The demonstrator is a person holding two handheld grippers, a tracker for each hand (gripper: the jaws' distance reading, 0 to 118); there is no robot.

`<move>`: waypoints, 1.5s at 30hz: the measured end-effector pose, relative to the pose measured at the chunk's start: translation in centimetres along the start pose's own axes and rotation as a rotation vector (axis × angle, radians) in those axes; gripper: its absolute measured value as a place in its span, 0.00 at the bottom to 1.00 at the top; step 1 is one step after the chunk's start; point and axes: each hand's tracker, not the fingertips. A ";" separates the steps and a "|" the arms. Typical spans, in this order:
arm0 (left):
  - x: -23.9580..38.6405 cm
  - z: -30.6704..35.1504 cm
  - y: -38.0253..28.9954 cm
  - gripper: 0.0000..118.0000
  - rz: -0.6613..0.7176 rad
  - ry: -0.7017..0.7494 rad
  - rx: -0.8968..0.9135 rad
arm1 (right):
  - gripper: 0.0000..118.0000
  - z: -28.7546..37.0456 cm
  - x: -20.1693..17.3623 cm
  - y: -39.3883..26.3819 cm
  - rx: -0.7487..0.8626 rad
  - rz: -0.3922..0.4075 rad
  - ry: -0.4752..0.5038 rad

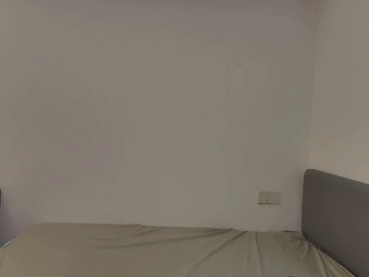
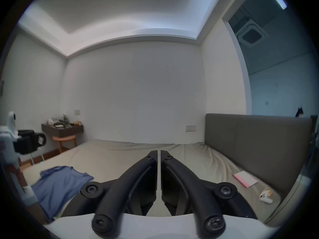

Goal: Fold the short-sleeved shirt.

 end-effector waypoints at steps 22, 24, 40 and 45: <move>-10.7 4.6 -0.7 0.00 0.107 0.174 -0.013 | 0.05 -2.2 -10.3 1.2 0.027 0.057 0.161; -13.2 5.1 -1.8 0.00 0.136 0.238 -0.031 | 0.05 -2.6 -12.1 1.2 0.028 0.055 0.195; -30.2 -6.9 -22.5 1.00 0.381 0.427 -0.622 | 0.05 -7.5 -23.3 -3.2 -0.039 0.148 0.434; -30.6 -12.4 -30.8 1.00 0.410 0.362 -0.782 | 0.05 -9.5 -24.5 -5.3 -0.089 0.181 0.450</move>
